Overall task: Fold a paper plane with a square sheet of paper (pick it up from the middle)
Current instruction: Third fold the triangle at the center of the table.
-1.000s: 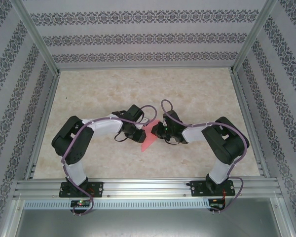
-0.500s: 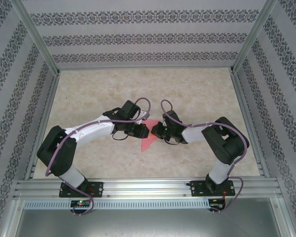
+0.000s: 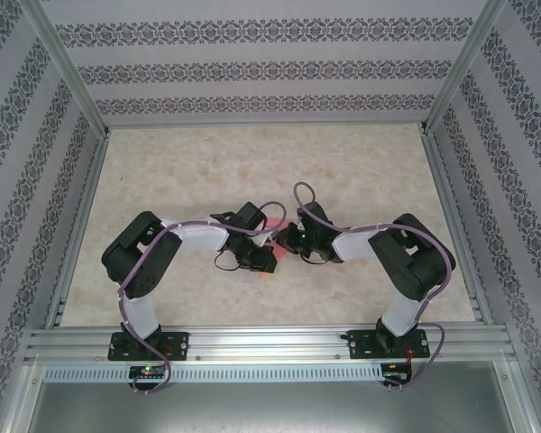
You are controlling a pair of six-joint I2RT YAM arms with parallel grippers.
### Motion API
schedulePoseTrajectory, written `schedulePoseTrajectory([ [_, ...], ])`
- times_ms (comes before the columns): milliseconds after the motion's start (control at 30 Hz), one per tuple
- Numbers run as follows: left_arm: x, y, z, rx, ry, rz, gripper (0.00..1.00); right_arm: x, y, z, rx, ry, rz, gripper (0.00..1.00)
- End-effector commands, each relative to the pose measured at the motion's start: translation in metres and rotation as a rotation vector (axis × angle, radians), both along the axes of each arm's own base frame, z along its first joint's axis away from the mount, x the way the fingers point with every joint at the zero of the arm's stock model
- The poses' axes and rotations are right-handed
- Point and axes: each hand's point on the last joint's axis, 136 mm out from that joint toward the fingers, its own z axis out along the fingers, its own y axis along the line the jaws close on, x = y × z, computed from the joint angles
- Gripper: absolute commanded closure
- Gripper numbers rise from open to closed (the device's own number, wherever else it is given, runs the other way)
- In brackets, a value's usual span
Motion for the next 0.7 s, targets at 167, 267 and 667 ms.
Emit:
schedulePoseTrajectory([
  [167, -0.01, 0.017, -0.016, 0.044, 0.035, 0.019, 0.88, -0.017, -0.015, -0.029, -0.107, 0.074, -0.001, 0.92],
  [267, -0.013, 0.023, -0.014, 0.032, 0.059, 0.031, 0.89, -0.018, -0.017, -0.03, -0.119, 0.076, 0.001, 0.92],
  [667, -0.021, 0.046, -0.014, -0.007, 0.196, 0.096, 0.9, -0.019, -0.023, -0.032, -0.148, 0.079, 0.002, 0.91],
])
